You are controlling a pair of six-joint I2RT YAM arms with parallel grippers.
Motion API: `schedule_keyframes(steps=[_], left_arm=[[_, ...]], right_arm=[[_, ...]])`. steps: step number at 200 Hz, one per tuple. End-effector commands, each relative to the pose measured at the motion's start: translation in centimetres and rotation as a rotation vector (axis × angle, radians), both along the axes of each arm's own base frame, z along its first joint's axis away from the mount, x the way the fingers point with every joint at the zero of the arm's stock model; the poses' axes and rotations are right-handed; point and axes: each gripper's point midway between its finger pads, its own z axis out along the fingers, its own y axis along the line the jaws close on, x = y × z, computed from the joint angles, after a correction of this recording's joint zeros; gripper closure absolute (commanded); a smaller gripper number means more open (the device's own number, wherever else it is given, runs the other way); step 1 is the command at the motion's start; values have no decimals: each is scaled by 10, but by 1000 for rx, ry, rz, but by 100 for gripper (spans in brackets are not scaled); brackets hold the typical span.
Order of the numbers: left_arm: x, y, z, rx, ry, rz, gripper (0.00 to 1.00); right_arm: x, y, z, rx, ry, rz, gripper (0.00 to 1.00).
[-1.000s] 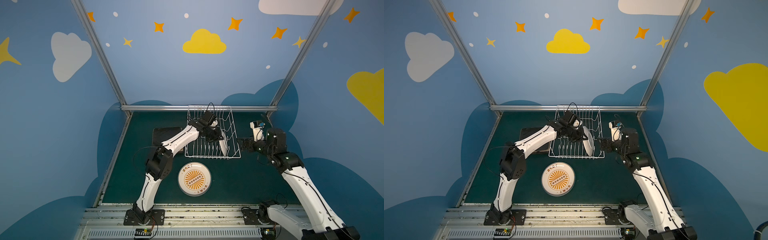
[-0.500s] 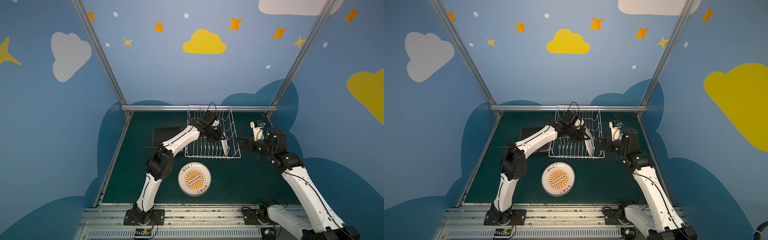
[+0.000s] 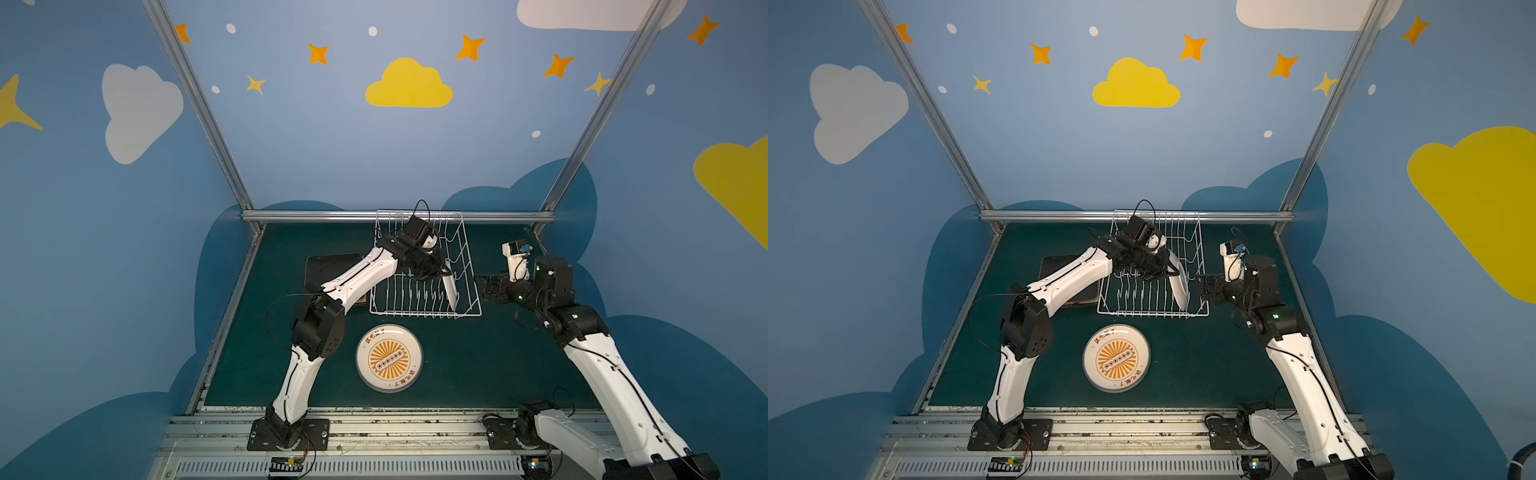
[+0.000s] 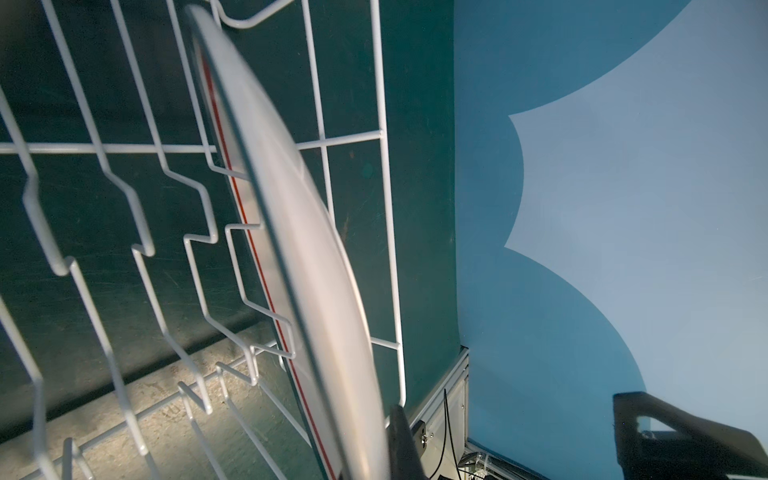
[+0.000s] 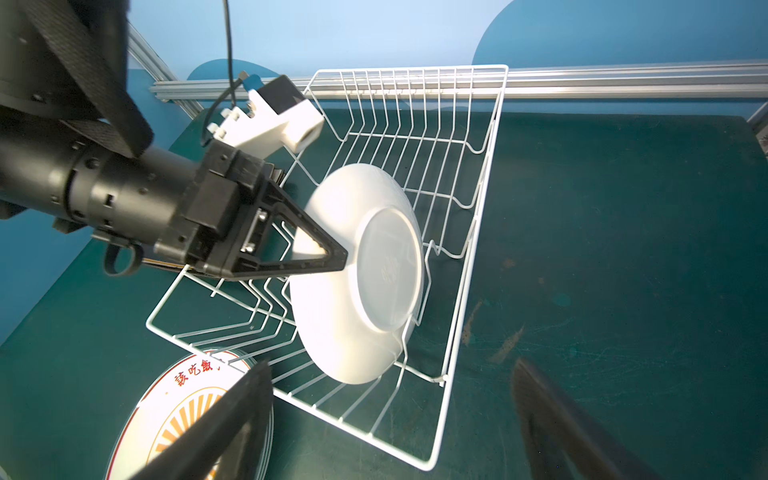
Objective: Unload the plates from the dish rack
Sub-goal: Pick up a plate from the dish rack.
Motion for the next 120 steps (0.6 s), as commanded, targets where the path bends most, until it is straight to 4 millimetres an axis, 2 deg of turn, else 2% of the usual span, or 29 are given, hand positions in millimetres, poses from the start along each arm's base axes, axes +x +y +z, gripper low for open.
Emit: schedule_keyframes(steps=[1,59,120], left_arm=[[-10,-1,59,-104,-40,-23,97],[-16,4,96,-150,-110,-52,97],[-23,15,124,-167,-214,-91,97]], right_arm=[[2,-4,15,12,4,-32,10],[4,-9,19,40,15,-68,9],[6,-12,22,74,21,-95,9]])
